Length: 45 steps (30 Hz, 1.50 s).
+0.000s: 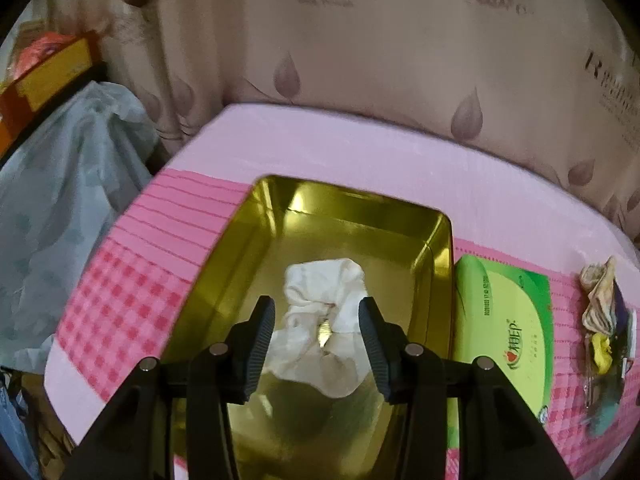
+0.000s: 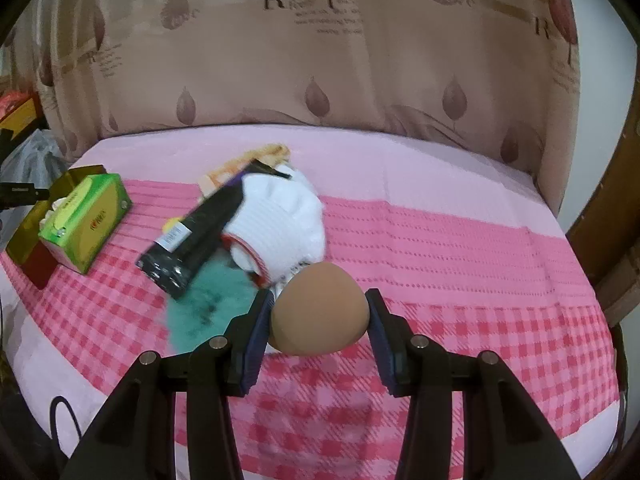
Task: Organize soft objects
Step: 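Lower the scrunchie into the gold tray and open the left tool, then carry the sponge to the gold tray and release it with the right tool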
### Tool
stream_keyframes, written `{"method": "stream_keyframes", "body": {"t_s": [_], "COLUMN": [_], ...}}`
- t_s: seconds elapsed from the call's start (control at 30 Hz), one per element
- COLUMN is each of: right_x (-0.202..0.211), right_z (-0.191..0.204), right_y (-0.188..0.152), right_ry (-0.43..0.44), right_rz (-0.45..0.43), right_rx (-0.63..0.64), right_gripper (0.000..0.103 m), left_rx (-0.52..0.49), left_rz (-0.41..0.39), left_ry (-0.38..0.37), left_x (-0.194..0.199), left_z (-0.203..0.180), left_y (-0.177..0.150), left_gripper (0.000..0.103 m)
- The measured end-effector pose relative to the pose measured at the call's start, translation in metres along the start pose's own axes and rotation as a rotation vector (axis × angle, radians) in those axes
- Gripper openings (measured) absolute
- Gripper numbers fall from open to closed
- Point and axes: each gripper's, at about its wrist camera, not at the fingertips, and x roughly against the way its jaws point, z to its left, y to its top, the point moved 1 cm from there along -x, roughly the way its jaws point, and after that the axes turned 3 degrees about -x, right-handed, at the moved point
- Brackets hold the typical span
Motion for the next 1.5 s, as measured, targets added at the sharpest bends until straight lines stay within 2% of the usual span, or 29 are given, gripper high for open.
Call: {"method": "stream_keyframes", "body": {"t_s": [0.2,0.53,0.8,1.07,1.23,1.5], "right_x": [0.005,0.000,-0.009,-0.018,-0.030,-0.065], "right_z": [0.034,0.117,0.218,0.318,0.364,0.392], "right_y": [0.015,0.036,0.045,0.039,0.031,0.018], "right_ry": [0.064,0.195,0.364,0.507,0.543,0.535], "right_rz": [-0.028,-0.045,-0.037,0.001,0.038,0.120], "right_rx": [0.059,0.203,0.344,0.468,0.528,0.569], "right_gripper": [0.043,0.043,0.043,0.043,0.043,0.043], "left_rx": [0.044,0.095,0.157,0.247,0.285,0.357], "left_rz": [-0.075,-0.118,-0.125,-0.125,-0.120,-0.107], "left_ry": [0.040,0.113,0.171,0.169,0.175,0.178], "left_x": [0.035,0.065,0.075,0.074,0.072,0.068], "left_z": [0.017,0.045,0.071,0.095,0.106,0.123], "left_y": [-0.014,-0.057,-0.079,-0.086,-0.088,-0.091], "left_gripper": [0.044,0.044,0.044,0.044,0.044,0.044]}}
